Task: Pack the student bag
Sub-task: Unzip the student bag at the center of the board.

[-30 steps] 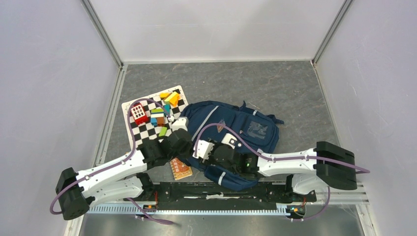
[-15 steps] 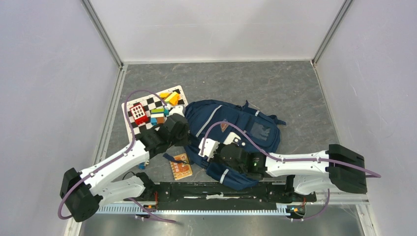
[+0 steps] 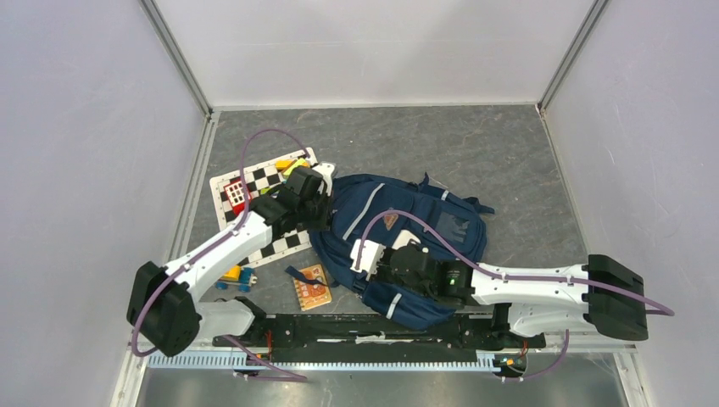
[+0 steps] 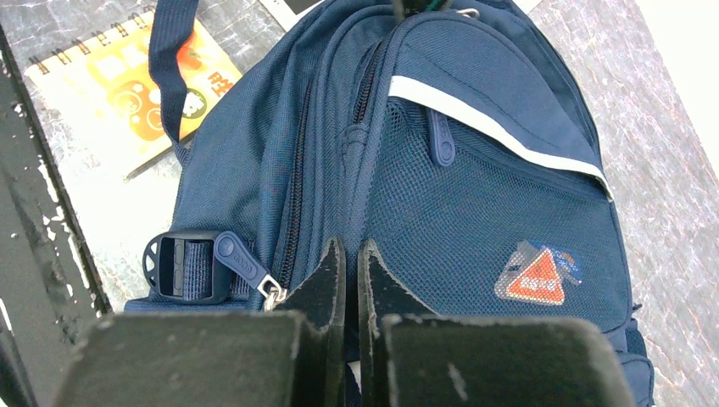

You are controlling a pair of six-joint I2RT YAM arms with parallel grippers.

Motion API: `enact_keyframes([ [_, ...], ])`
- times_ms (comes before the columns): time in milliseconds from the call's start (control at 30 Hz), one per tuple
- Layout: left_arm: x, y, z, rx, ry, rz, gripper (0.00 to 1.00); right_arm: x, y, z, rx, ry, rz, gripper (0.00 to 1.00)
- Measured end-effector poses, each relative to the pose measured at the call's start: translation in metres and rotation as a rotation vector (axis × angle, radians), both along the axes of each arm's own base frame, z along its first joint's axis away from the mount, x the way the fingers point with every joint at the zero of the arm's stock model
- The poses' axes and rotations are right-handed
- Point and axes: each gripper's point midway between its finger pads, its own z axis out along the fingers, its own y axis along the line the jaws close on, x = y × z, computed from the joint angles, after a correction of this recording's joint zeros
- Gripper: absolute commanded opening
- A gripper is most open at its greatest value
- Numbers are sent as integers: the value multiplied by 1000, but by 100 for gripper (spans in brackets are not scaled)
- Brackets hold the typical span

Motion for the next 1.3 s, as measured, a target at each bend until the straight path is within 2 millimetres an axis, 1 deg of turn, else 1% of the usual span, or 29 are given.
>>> enact_keyframes([
  [167, 25, -12, -6, 44, -31, -121, 2, -6, -4, 2, -9, 7, 25, 0],
  [333, 53, -28, -13, 58, -51, -224, 2, -11, -8, 4, -16, 15, 43, 0],
  [600, 106, -61, -18, 60, -115, -367, 2, -16, -10, 3, -36, 12, 75, 0],
  [733, 118, -75, -28, 50, -100, -420, 2, -14, -10, 4, -40, 0, 70, 0],
  [900, 121, -86, -37, 17, -82, -460, 2, -11, -13, 2, -39, -13, 49, 0],
  [933, 121, -88, -37, 11, -81, -465, 10, -10, -14, 2, -37, -15, 42, 0],
  [1000, 123, -89, -36, 9, -84, -465, 44, -9, -16, 2, -32, -18, 26, 0],
  [1033, 124, -88, -36, 14, -88, -459, 67, -9, -16, 2, -30, -17, 18, 0],
  [1067, 129, -86, -35, 26, -103, -442, 79, -8, -17, 2, -26, -16, 7, 0],
  [1100, 135, -82, -34, 45, -119, -413, 89, -9, -18, 2, -21, -14, -4, 0],
  [1167, 141, -73, -27, 61, -135, -358, 98, -8, -21, 1, -13, -7, -31, 0],
  [1200, 144, -66, -20, 79, -150, -316, 99, -7, -22, 1, -3, -1, -47, 0],
  [1267, 144, -52, -1, 92, -177, -237, 100, -4, -24, 1, 19, 15, -78, 0],
  [1300, 141, -44, 11, 94, -187, -194, 100, -3, -25, 1, 30, 26, -94, 0],
])
